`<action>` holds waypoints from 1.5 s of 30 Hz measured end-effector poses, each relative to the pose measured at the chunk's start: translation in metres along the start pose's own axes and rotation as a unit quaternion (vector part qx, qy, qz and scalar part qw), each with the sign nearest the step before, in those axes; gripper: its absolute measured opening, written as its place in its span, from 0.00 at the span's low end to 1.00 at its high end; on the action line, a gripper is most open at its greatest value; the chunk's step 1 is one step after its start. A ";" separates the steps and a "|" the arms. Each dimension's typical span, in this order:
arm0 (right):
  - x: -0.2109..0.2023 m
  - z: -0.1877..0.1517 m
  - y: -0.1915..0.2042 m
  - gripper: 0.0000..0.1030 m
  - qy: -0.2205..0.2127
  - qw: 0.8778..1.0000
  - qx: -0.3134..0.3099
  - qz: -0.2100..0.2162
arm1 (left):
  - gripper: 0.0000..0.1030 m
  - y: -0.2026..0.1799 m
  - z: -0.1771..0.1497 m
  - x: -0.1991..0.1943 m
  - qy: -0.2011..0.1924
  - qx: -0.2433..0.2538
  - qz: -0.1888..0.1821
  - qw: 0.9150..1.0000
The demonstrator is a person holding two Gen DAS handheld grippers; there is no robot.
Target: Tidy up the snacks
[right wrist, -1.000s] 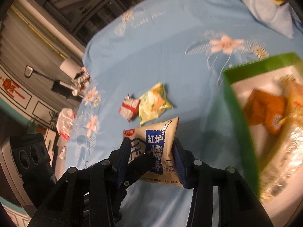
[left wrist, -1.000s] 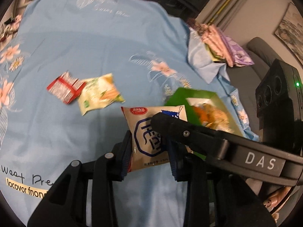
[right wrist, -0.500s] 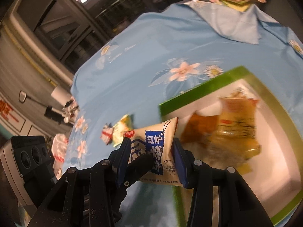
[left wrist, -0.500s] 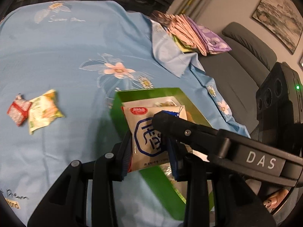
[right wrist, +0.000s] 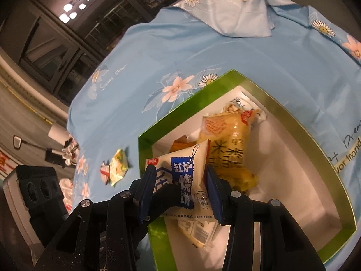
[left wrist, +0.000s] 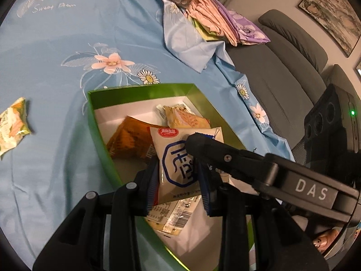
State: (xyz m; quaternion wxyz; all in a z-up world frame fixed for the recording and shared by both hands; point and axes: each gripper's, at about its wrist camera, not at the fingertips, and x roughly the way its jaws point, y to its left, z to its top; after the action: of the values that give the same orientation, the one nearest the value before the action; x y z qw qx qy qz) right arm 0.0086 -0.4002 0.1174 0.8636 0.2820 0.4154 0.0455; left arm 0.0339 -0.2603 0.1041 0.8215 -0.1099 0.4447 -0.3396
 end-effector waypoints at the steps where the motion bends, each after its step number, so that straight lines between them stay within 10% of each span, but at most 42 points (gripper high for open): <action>1: 0.000 0.000 -0.002 0.46 0.001 1.000 0.002 -0.002 | 0.31 0.000 0.000 0.002 0.004 -0.003 -0.002 1.000; 11: -0.003 0.002 -0.018 0.53 -0.010 0.997 0.035 -0.073 | 0.39 0.000 -0.006 -0.004 0.002 -0.005 0.004 1.000; 21: -0.014 0.000 0.020 0.70 -0.055 0.997 -0.018 -0.058 | 0.77 0.061 -0.016 -0.086 -0.062 -0.058 0.072 0.994; 28: 0.012 -0.015 0.081 0.74 -0.039 0.994 -0.101 -0.027 | 0.86 0.147 -0.045 -0.140 -0.092 -0.125 0.198 0.968; 36: 0.097 -0.040 0.160 0.78 0.036 0.981 -0.190 -0.023 | 0.86 0.226 -0.061 -0.158 -0.089 -0.224 0.248 0.938; 45: 0.208 -0.048 0.204 0.78 0.111 0.960 -0.245 -0.072 | 0.86 0.247 -0.064 -0.171 -0.086 -0.248 0.256 0.930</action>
State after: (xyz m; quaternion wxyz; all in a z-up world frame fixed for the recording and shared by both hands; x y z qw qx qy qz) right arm 0.1401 -0.1431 0.0566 0.8555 0.0241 0.5043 0.1146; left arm 0.0321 0.0435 0.0603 0.8620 -0.2211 0.4558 0.0145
